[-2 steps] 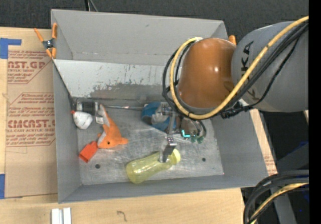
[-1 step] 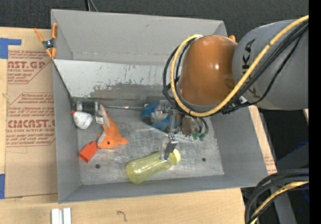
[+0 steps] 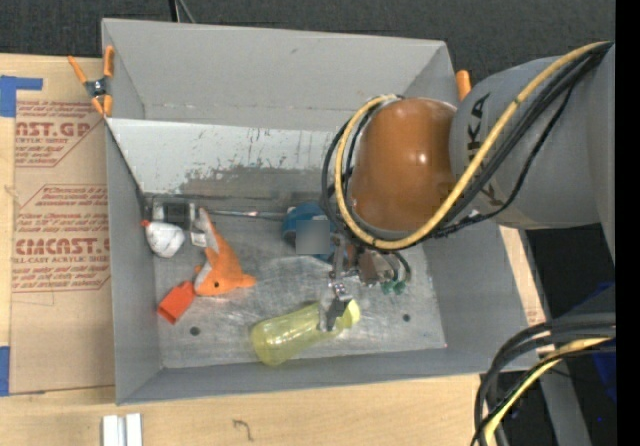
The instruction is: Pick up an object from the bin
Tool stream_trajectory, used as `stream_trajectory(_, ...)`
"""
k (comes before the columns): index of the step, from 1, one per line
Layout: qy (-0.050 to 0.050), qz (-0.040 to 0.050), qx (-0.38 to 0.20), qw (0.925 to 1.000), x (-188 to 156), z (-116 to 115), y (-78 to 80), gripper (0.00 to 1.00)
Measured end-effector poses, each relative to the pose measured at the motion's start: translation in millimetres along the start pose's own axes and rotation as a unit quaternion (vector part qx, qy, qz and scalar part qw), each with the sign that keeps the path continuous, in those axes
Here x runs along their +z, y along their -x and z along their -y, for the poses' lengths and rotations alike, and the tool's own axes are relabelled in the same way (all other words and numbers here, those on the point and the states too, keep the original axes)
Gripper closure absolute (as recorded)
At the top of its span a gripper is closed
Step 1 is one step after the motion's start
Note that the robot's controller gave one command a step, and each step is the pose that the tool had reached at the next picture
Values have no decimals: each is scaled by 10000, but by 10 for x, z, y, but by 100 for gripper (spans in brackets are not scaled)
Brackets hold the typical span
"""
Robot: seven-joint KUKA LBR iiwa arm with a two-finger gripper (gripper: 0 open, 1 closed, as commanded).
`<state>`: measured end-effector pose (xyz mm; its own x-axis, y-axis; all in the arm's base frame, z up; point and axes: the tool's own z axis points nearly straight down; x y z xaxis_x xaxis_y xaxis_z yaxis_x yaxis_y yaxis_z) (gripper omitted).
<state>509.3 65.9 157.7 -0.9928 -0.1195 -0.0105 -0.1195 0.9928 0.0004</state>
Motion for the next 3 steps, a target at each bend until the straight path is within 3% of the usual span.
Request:
stream_trajectory(1,6,21,299,9995,847,-95,-262,100)
stream_trajectory(2,7,20,299,9996,847,-95,-262,100)
stream_trajectory(3,-3,-89,334,9994,347,-34,-233,100)
